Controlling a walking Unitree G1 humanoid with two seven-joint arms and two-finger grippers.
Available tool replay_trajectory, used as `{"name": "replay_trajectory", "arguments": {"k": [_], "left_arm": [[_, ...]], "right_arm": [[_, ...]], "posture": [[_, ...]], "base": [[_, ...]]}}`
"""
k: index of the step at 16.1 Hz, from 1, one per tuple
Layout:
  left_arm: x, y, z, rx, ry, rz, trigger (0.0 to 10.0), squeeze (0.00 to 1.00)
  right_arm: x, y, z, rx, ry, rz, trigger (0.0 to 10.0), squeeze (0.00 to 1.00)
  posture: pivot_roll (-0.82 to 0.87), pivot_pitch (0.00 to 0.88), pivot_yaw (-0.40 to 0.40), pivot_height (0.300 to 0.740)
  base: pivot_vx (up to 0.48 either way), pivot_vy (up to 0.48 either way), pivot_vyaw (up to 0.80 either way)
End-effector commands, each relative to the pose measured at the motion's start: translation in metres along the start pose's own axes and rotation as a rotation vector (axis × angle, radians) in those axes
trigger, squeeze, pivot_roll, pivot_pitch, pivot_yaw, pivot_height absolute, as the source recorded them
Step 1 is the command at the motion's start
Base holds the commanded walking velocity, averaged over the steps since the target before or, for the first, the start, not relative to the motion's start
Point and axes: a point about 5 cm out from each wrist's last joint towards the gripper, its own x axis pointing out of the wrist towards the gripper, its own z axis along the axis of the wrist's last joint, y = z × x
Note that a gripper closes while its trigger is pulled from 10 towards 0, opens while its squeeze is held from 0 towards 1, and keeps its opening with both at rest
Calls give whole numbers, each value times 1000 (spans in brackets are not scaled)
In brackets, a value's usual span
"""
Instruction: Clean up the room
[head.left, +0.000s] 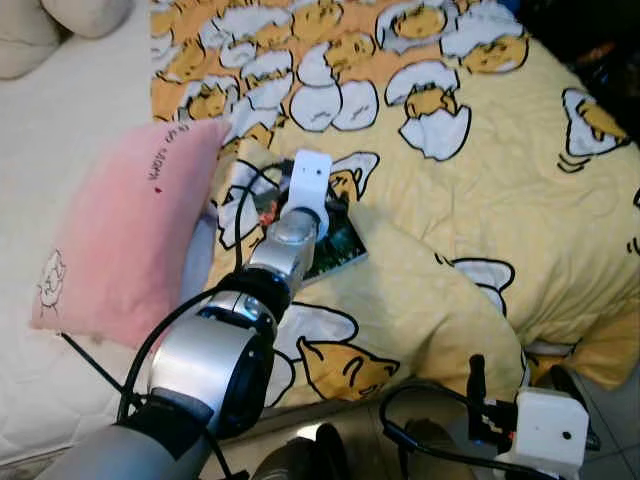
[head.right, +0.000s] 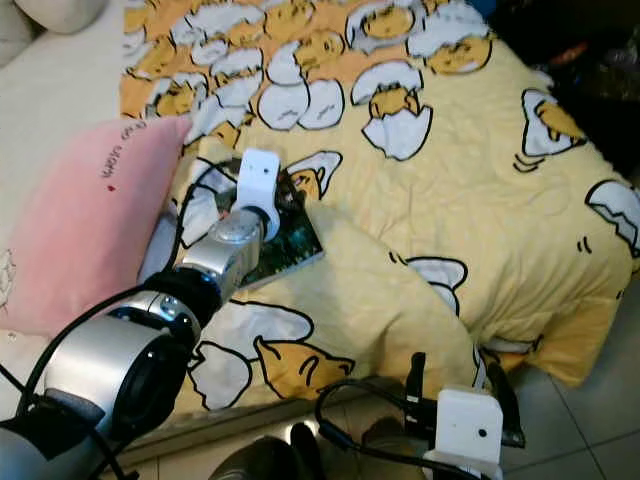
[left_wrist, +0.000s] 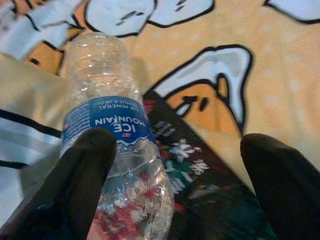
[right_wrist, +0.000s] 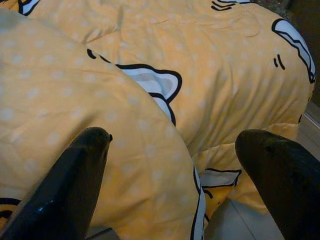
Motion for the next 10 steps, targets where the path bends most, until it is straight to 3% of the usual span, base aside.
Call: {"name": "replay_trajectory", "arguments": {"k": [1,10], "left_arm": [[-1,13,-14,39,46,75,10000,0],[-5,40,-30,209,101,241,10000,0]], "right_arm": [[-5,3,-1,1,22,8,10000,0],[-2,6,-5,-4,45,40,10000,0]], "posture": [[-394,289,250,740],[-370,287,234,740]], "base": [[0,0,0],[0,0,0]]}}
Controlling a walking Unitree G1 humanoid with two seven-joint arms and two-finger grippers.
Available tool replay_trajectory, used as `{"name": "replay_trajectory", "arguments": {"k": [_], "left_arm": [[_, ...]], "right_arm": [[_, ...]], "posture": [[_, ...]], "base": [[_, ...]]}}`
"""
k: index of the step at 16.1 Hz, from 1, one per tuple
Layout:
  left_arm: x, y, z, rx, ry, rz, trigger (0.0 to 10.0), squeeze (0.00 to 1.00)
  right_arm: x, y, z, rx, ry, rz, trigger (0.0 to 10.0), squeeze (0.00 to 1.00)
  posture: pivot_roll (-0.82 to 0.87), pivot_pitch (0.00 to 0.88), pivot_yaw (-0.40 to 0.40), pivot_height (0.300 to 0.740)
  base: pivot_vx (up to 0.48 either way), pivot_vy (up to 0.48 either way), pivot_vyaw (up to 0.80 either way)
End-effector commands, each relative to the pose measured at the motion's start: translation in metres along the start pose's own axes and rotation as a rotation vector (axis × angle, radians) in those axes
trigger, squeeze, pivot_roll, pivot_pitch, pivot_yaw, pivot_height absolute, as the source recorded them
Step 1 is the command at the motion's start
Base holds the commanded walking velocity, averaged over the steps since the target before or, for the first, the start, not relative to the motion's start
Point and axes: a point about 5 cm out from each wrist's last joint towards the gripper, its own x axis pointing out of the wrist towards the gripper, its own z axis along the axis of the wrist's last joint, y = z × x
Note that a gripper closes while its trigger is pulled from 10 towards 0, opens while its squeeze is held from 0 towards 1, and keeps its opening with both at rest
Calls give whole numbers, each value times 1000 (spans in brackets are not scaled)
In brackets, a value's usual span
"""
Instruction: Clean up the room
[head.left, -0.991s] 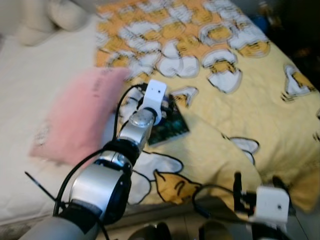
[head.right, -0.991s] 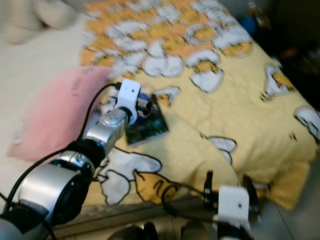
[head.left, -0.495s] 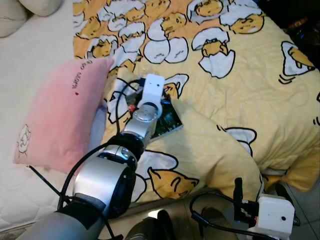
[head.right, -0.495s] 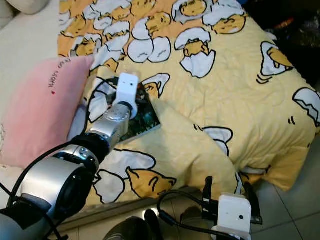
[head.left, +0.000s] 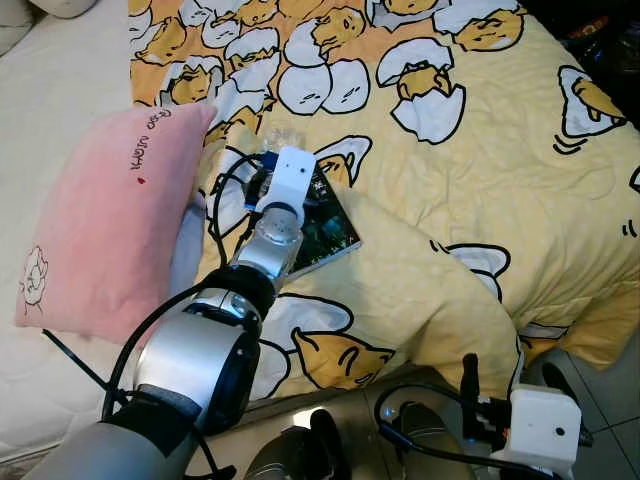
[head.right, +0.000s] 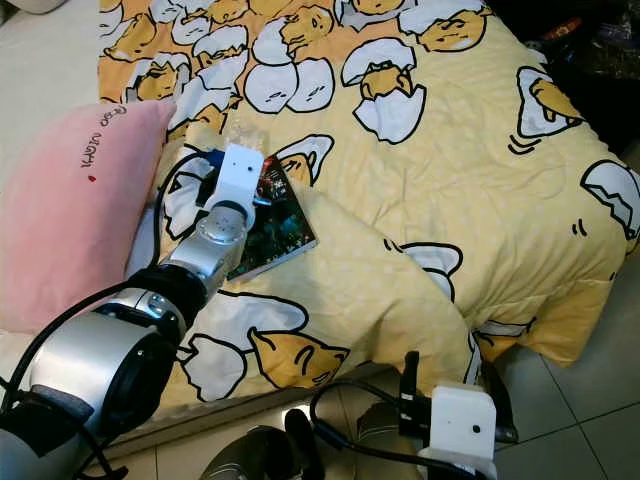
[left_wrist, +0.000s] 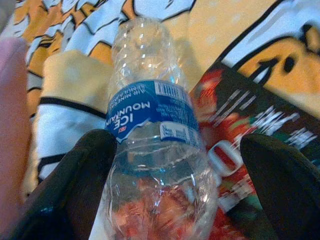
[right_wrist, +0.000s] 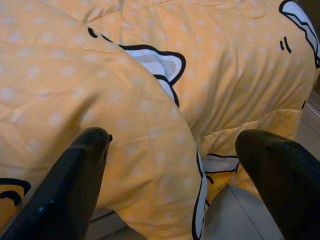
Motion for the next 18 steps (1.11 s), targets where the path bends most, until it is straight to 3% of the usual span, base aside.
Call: {"name": "replay_trajectory", "arguments": {"k": [1,2,6,8,9,13,18], "left_arm": [[-2,6,-27,25,100,27,10000,0],[-2,8,-28,56,98,42,10000,0],[-1,24,-30,338,46,105,10000,0],[0,33,-35,329,68,114,9765,0],[0,36,-39,299,93,112,0,0],[-1,37,-45,199,122,74,0,0],[0,33,-44,185,104,12,0,0]], "right_arm": [[-4,2,-5,-8,38,13,10000,0],[-4,2,-6,-8,39,15,10000,0],[-4,3,-7,-9,45,17,10000,0],[-3,3,-8,-9,49,16,10000,0],[-3,3,-9,-9,51,15,10000,0],[2,4,-9,-10,49,16,10000,0],[3,4,-11,-13,50,13,10000,0]], "posture": [[-370,286,233,740],[-369,286,233,740],[-365,283,238,740],[-362,281,240,740],[-360,281,241,740],[-361,278,239,740],[-358,271,242,740]], "base": [[0,0,0],[0,0,0],[0,0,0],[0,0,0],[0,0,0],[0,0,0],[0,0,0]]}}
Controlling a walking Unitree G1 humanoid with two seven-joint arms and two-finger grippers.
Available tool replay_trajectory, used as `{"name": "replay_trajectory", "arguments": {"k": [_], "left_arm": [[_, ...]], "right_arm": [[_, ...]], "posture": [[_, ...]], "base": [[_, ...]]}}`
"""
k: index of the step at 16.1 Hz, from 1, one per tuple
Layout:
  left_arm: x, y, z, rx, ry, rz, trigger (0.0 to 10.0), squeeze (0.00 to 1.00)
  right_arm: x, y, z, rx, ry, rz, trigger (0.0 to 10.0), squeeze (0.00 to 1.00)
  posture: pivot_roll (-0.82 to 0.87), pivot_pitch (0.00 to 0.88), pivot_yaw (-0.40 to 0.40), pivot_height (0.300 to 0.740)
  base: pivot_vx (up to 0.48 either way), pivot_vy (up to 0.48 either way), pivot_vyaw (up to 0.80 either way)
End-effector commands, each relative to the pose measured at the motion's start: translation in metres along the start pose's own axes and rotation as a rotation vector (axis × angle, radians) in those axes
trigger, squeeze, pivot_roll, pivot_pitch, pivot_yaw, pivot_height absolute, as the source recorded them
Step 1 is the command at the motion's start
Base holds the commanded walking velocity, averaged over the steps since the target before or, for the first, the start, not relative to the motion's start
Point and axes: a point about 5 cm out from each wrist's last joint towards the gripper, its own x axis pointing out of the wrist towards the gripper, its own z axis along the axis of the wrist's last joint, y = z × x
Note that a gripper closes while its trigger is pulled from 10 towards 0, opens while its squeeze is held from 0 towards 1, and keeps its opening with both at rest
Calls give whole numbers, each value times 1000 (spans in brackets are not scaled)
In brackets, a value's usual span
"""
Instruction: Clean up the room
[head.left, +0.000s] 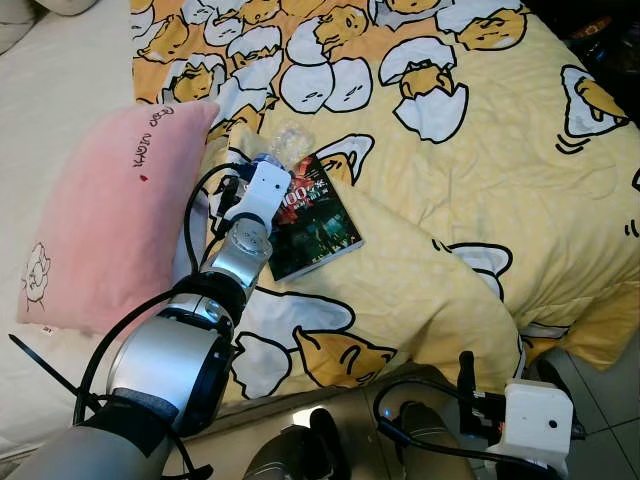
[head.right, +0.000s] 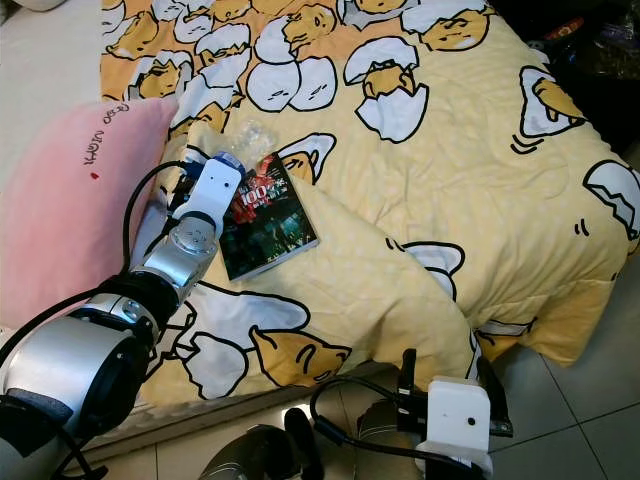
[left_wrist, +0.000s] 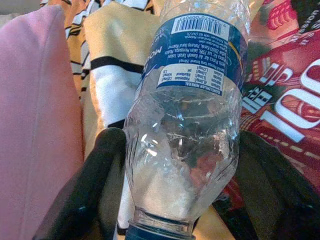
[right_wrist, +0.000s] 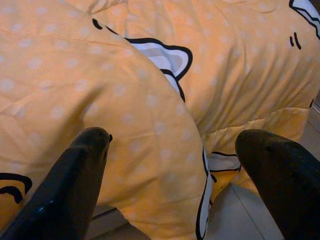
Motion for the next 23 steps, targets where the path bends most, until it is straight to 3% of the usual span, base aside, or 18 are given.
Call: {"name": "replay_trajectory", "arguments": {"k": [1,3,5,7,9,13,14,16,18,19,21,23], "left_arm": [[-2,-2,-18,2,54,-35,0,0],[-2,-3,-13,39,0,-74,0,0],[-2,-6,-11,-3,-8,-119,0,0],[-3,-10,-10,-107,0,-163,0,0],[-4,-16,-1,-311,-49,-262,0,0],[-6,-16,11,-466,-151,-355,0,0],[-7,-16,11,-480,-154,-361,0,0],[-6,-2,11,-559,-209,-359,0,0],[-11,25,9,-566,-338,-326,0,0],[-18,47,12,-593,-441,-258,0,0],[-36,63,11,-518,-521,-237,0,0],[-47,74,-23,-510,-441,-167,0,0]], "right_arm": [[-3,2,-7,-5,38,5,10000,0],[-2,2,-7,-4,34,2,10000,0],[0,2,-7,-4,29,5,10000,0],[3,0,-7,-7,21,1,10000,0],[19,-4,-6,1,-10,-13,10000,0],[62,-3,3,-7,-102,20,10000,0],[65,-2,4,-9,-109,25,10000,0],[84,-3,7,-19,-139,41,10000,0],[96,-6,12,-7,-167,39,10000,0],[102,-9,16,-18,-187,39,10000,0],[106,-19,26,-23,-230,36,10000,0],[112,-27,24,-21,-228,36,10000,0]], "posture": [[-356,270,243,740],[-349,266,245,740],[-348,261,248,740],[-345,237,255,740],[-323,175,256,740],[-254,39,220,740],[-254,39,220,740],[-206,0,196,740],[-173,0,173,740],[-165,0,157,740],[-153,0,131,740],[-132,0,98,740]], "base": [[0,0,0],[0,0,0],[0,0,0],[0,0,0],[0,0,0],[0,0,0],[0,0,0],[0,0,0],[0,0,0],[0,0,0],[0,0,0],[0,0,0]]}}
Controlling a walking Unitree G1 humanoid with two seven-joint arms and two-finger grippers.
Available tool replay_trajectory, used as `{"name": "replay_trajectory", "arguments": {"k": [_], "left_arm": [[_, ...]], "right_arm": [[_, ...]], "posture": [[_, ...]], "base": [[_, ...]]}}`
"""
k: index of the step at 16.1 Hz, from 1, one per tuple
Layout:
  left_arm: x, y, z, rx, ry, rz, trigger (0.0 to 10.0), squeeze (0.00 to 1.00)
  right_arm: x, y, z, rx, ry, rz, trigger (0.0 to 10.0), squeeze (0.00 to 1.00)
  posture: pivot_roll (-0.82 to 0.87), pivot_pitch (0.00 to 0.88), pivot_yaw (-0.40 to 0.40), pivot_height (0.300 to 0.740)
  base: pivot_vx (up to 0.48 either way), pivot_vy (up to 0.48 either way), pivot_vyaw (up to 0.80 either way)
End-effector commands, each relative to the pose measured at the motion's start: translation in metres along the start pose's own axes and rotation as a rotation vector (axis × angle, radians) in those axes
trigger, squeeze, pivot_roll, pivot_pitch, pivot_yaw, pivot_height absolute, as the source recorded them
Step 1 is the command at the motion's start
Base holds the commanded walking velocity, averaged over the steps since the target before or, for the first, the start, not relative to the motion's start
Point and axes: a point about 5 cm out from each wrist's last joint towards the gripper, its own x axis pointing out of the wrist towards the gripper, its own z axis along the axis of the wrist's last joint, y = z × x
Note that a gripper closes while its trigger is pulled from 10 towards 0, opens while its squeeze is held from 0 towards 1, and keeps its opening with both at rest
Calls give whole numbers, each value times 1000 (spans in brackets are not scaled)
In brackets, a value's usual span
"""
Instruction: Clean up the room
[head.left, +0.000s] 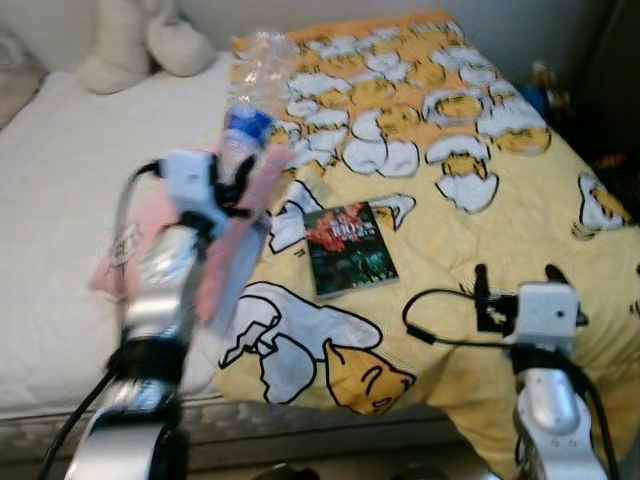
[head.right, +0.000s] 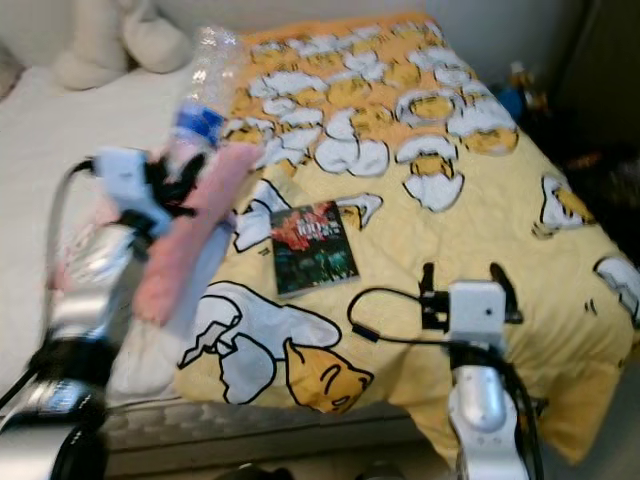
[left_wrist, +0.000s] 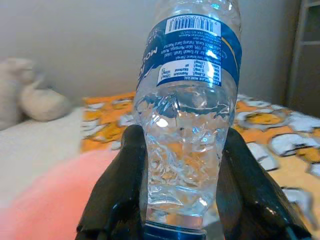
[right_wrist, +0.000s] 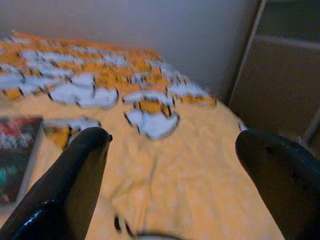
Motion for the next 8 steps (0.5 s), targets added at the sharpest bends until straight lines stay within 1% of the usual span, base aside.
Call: {"name": "replay_trajectory", "arguments": {"k": [1,2,3,4,5,6,7,8], "left_arm": [[-21,16,-18,-13,68,99,0,0],[-26,15,-22,-29,80,110,0,0],[-28,9,-23,-23,79,108,9882,0],[-32,-7,-22,25,77,104,10000,0],[-34,-10,-24,36,81,104,10000,0],[-42,-15,-35,60,120,92,10000,0],[-46,-17,-42,72,143,83,10000,0],[-69,-21,-61,75,213,55,10000,0]], "right_arm": [[4,0,-6,27,18,27,10000,0],[5,1,-6,30,18,33,10000,0],[8,1,-6,34,15,42,10000,0],[18,1,-4,51,4,56,10000,0],[20,2,-4,59,0,57,10000,0],[22,3,-4,63,-4,63,10000,0],[22,4,-5,65,-6,65,10000,0],[20,5,-6,97,3,81,10000,0]], "posture": [[-123,0,72,740],[-123,0,72,740],[-118,0,58,740],[-119,0,52,740],[-120,0,54,740],[-122,0,60,740],[-122,0,60,740],[-131,0,57,740]], "base": [[0,0,0],[0,0,0],[0,0,0],[0,0,0],[0,0,0],[0,0,0],[0,0,0],[0,0,0]]}}
